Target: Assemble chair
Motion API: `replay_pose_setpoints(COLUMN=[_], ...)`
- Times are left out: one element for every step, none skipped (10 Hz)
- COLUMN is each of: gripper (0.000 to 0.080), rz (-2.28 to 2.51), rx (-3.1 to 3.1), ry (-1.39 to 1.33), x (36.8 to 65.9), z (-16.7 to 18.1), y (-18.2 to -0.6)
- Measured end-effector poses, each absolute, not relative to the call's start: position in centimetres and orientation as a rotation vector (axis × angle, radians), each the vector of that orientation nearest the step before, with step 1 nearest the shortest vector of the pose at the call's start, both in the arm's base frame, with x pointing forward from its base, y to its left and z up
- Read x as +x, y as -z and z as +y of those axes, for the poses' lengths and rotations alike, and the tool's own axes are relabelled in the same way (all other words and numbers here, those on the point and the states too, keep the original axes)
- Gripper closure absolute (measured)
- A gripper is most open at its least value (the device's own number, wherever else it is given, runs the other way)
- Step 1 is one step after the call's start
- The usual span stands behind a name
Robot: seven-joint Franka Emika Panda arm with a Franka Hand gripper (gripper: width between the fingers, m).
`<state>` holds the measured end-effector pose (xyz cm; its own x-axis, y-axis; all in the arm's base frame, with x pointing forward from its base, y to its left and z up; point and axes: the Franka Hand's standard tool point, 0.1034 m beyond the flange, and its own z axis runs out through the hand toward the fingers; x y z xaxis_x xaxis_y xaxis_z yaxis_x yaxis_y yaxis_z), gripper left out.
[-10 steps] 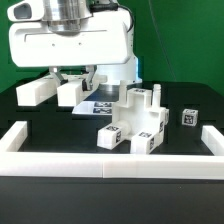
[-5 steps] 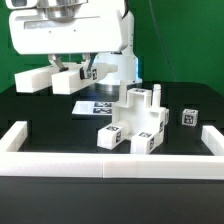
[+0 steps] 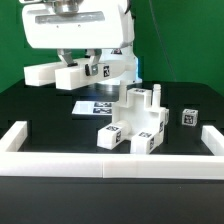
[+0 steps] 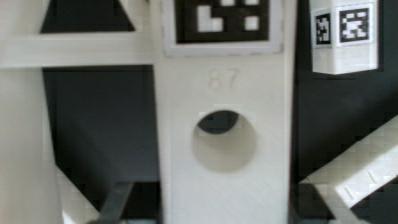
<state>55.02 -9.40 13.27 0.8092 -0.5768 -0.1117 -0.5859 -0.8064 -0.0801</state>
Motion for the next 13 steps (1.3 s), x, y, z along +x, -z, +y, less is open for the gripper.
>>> replay_pose_setpoints(gripper=[0.0509,0.0509,0.0509,0.0509,0.0509,0.0509,0.0509,0.0509,0.0509,0.0509,0.0509,0.0509,0.0509], rz=[0.928,0.924,0.904,0.898,0.918,0.955,0.962,0.973,0.979,0.975,0.975,0.971,0.956], rx=[-2.881,-2.875,-2.873,-2.873,-2.868,-2.865,-2.867,-2.867,-2.866,-2.868,-2.869,-2.871,-2.876], ry=[-0.123,-0.112,-0.095,-0.088,-0.087,-0.093,-0.109,-0.117,-0.117,-0.118,-0.120,-0.114,-0.093], x=[55.1,55.2,55.5,55.7,55.8,56.0,56.3,56.6,56.9,56.9,56.8,56.8,56.4], z=[-9.2,-8.2,-7.2,-6.5,-5.4,-3.0,-0.5,0.6,0.6,0.6,0.6,0.7,1.2], y=[-13.4,-14.2,-15.2,-15.5,-15.6,-15.4,-14.9,-14.7,-14.7,-14.6,-14.5,-14.5,-14.4])
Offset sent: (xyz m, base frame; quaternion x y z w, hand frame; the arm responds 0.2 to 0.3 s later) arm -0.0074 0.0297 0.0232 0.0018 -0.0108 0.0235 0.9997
